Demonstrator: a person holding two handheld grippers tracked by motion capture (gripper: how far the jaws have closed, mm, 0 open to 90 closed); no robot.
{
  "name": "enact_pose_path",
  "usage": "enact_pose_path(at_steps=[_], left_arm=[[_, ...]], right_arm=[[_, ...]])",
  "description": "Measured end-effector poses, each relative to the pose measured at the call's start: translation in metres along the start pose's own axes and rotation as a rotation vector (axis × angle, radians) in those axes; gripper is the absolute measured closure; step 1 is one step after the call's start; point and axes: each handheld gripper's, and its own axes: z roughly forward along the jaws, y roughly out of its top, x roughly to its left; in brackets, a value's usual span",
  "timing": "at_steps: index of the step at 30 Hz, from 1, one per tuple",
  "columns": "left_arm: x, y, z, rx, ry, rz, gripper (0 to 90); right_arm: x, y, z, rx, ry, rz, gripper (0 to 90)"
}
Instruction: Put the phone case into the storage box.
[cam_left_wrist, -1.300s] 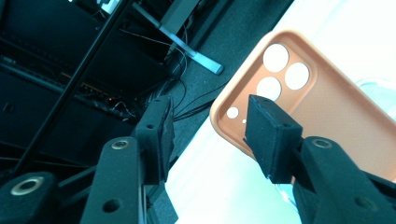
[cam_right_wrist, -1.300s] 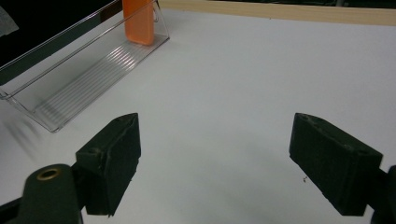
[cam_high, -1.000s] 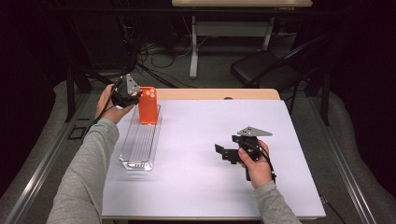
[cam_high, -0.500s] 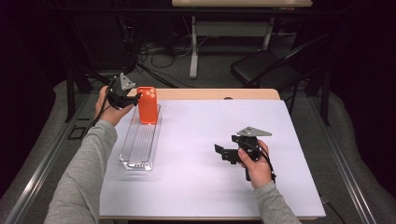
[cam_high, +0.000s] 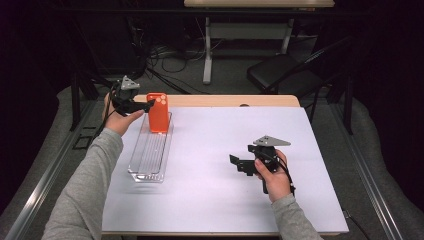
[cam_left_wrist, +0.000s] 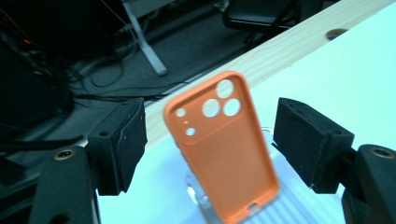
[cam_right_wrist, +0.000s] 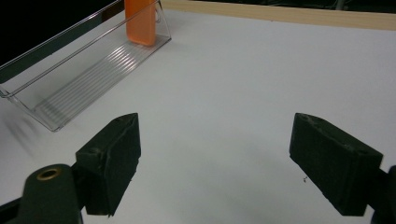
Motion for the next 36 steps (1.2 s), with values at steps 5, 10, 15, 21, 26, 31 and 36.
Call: enact_pose_path(at_steps=[5,10,15,21,26,31,36], left_arm=[[-0.001,0.000,-0.001,0.017,-0.057,-0.045,23.0],[-0.003,0.002,-0.005,0.016,-0.115,-0.063,23.0],[-0.006,0.006,-0.010,-0.010,-0.144,-0.078,23.0],[-0.009,0.008,-0.015,-0.028,-0.174,-0.090,23.0],[-0.012,0.009,-0.018,-0.027,-0.202,-0.086,19.8],[-0.015,0.010,-0.021,-0.024,-0.211,-0.072,15.7],[-0.019,0.011,-0.025,-0.027,-0.223,-0.073,15.3]], right_arm=[[0.000,0.000,-0.001,0.001,-0.009,-0.004,16.3],[-0.001,0.001,-0.001,0.002,-0.010,-0.004,15.7],[-0.001,0.001,-0.001,0.001,-0.012,-0.005,15.5],[-0.001,0.001,-0.002,-0.003,-0.014,-0.005,15.5],[-0.001,0.001,-0.002,-0.003,-0.014,-0.007,15.5],[-0.001,0.002,-0.003,-0.006,-0.015,-0.006,15.4],[-0.001,0.002,-0.003,-0.007,-0.012,0.002,14.7]])
